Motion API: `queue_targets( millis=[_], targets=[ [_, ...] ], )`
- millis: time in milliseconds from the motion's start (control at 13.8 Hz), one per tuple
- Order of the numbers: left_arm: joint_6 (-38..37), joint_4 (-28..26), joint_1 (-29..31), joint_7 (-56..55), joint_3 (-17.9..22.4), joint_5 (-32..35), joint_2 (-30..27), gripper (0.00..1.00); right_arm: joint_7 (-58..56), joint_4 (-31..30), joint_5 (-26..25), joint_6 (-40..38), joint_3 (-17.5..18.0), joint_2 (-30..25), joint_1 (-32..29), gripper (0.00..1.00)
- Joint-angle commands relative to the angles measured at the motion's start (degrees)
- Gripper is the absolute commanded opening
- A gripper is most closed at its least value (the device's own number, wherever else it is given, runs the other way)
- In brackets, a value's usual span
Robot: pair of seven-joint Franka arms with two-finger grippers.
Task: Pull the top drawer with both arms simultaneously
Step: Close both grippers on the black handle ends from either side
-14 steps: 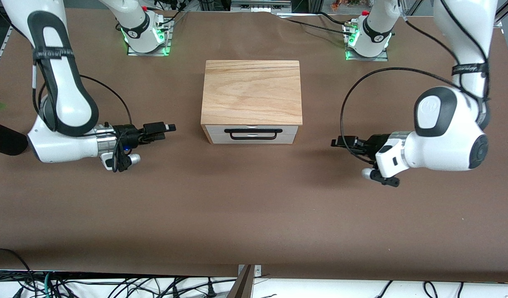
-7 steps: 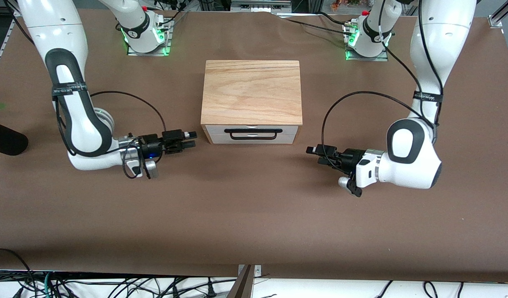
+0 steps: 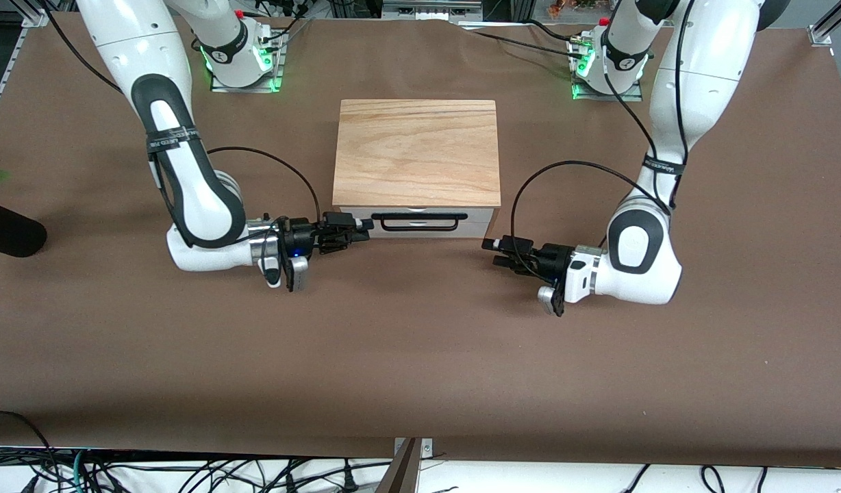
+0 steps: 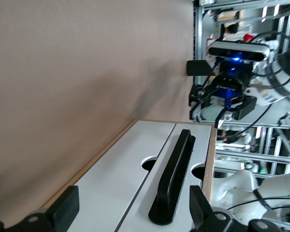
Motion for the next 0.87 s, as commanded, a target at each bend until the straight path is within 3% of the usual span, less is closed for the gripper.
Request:
queue_targets(
  millis=[0,145,291,364,727,800],
  targets=[
    [1.09,-4.64,-0.73,2.58,-0.36,-4.89,-1.5,1.0,-7.28,-1.77,6.86,0.26,-0.08,1.59,1.01,0.51],
    [1.09,-4.74,-0.91,2.15,-0.8,-6.13,-1.5,1.0,-10.19,-2.74,9.52,0.09,-0.08,2.2,1.46,0.45],
    [1.09,-4.74,-1.08,2.23,-2.2,-6.83,-1.5,0.99,-10.81,-3.18,9.61,-0.18,-0.08,2.47,1.46,0.3],
    [1.0,-4.74,-1.08,2.32,-2.29,-6.75,-1.59,0.94,-10.82,-3.35,9.61,-0.35,-0.08,2.47,1.55,0.26],
    [1.09,-5.35,-1.17,2.67,-5.72,-6.75,-1.5,0.86,-10.82,-4.76,10.05,-2.02,0.01,2.38,1.55,0.26],
    [1.0,-5.35,-1.17,2.76,-6.07,-6.66,-1.5,0.85,-10.82,-4.76,10.05,-2.46,0.01,2.29,1.46,0.21]
  ],
)
